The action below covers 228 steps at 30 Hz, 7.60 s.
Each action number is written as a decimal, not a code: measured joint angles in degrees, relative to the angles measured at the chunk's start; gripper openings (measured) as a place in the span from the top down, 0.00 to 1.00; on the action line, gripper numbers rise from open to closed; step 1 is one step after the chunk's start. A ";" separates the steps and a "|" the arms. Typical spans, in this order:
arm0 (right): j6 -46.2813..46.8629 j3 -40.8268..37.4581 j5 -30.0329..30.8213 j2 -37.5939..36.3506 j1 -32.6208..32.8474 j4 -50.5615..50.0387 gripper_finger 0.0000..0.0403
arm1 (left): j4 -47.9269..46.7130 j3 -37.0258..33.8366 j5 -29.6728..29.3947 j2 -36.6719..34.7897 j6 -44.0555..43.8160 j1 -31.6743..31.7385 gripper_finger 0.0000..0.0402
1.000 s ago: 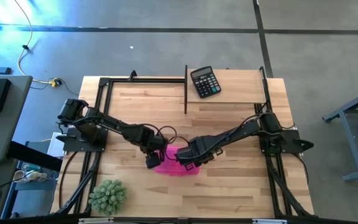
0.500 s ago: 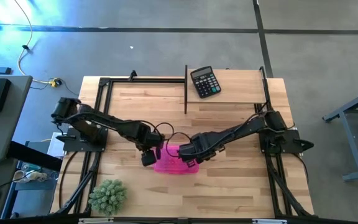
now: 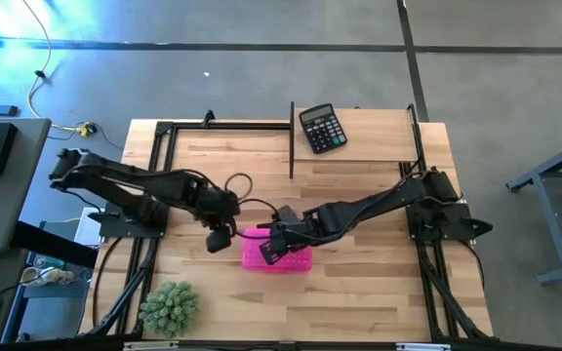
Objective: Pack school essentials
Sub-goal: Close the supply box, then return to Home Position
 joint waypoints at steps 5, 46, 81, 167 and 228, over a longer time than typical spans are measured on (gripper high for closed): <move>-0.74 -0.06 -0.62 1.73 -0.26 0.95 0.78 | -0.69 -0.02 -0.12 -4.81 -0.55 1.46 0.47; -1.13 0.33 -10.86 11.65 -2.24 -4.02 1.00 | -0.74 -0.04 -1.26 -10.71 -0.11 4.20 0.47; -24.18 -0.14 8.00 -7.71 -4.76 3.51 1.00 | 2.26 3.59 -8.09 -26.69 5.44 3.16 0.47; -53.38 -81.15 -5.14 -93.71 -20.85 40.71 1.00 | 33.60 -50.45 -20.06 -75.04 8.88 0.86 0.96; -48.61 -94.32 -2.38 -110.74 -20.87 40.00 1.00 | 33.64 -50.40 -20.04 -75.04 8.86 0.86 0.96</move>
